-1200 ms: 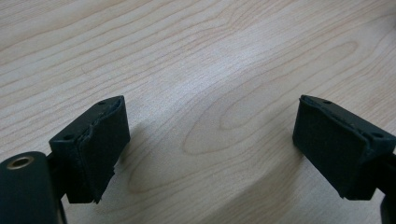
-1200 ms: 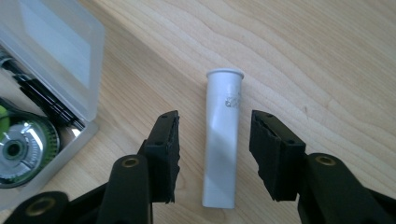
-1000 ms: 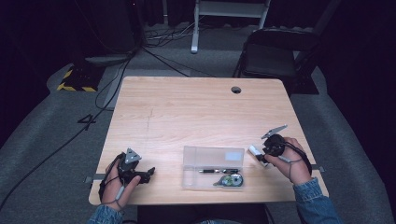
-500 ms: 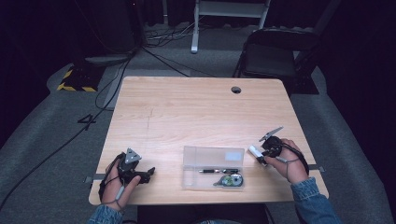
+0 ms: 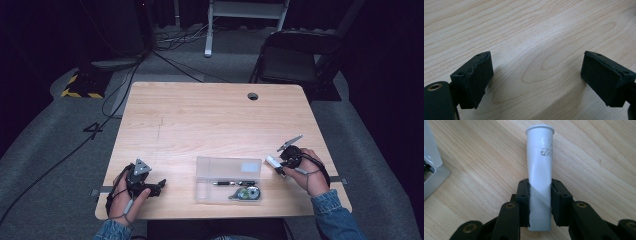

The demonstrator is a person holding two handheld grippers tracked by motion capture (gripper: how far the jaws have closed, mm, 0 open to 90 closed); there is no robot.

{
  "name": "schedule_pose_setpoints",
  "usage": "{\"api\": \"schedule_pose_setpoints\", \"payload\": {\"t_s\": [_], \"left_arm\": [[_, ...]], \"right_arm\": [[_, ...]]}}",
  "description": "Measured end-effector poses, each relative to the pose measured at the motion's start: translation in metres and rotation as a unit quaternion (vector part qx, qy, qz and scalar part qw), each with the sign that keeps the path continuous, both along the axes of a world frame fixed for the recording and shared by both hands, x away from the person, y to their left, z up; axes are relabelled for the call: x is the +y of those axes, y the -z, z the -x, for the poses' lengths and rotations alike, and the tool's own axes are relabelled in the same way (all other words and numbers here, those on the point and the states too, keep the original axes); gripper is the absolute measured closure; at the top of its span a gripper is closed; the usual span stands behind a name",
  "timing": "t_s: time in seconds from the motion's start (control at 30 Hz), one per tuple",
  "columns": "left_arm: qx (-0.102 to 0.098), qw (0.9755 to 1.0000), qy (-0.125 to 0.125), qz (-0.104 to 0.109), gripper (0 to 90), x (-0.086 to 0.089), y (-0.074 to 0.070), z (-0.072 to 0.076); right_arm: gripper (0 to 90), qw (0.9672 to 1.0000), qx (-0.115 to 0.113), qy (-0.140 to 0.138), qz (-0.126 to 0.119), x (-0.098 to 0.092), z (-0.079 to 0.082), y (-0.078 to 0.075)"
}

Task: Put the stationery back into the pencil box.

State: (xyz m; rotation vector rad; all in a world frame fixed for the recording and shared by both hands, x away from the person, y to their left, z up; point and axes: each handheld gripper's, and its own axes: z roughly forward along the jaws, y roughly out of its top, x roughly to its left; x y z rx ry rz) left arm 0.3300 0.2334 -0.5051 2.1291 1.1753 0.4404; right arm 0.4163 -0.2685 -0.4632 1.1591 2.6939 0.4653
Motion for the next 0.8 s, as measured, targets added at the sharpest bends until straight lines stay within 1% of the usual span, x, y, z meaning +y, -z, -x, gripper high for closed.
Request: {"api": "schedule_pose_setpoints", "payload": {"t_s": [0.13,0.2,0.37,0.47,0.7,0.8], "left_arm": [[0.0,1.0,-0.001,0.0,11.2,0.0,0.0,0.0],[0.0,1.0,-0.001,0.0,11.2,0.0,0.0,0.0],[0.001,1.0,-0.001,0.002,11.2,0.0,0.0,0.0],[0.0,1.0,0.0,0.0,11.2,0.0,0.0,0.0],[0.001,1.0,0.001,0.0,11.2,0.0,0.0,0.0],[0.001,1.0,0.001,0.0,11.2,0.0,0.0,0.0]], "right_arm": [[71.3,0.9999,-0.004,0.004,-0.011,0.0,0.001,-0.006],[71.3,0.9999,-0.011,-0.001,-0.008,0.0,0.002,-0.011],[71.3,0.9992,-0.034,-0.012,-0.016,0.004,0.007,-0.025],[71.3,0.9982,-0.051,-0.022,-0.024,0.008,0.012,-0.037],[71.3,0.9959,-0.075,-0.041,-0.028,0.017,0.022,-0.054],[71.3,0.9945,-0.085,-0.054,-0.03,0.022,0.028,-0.061]]}}
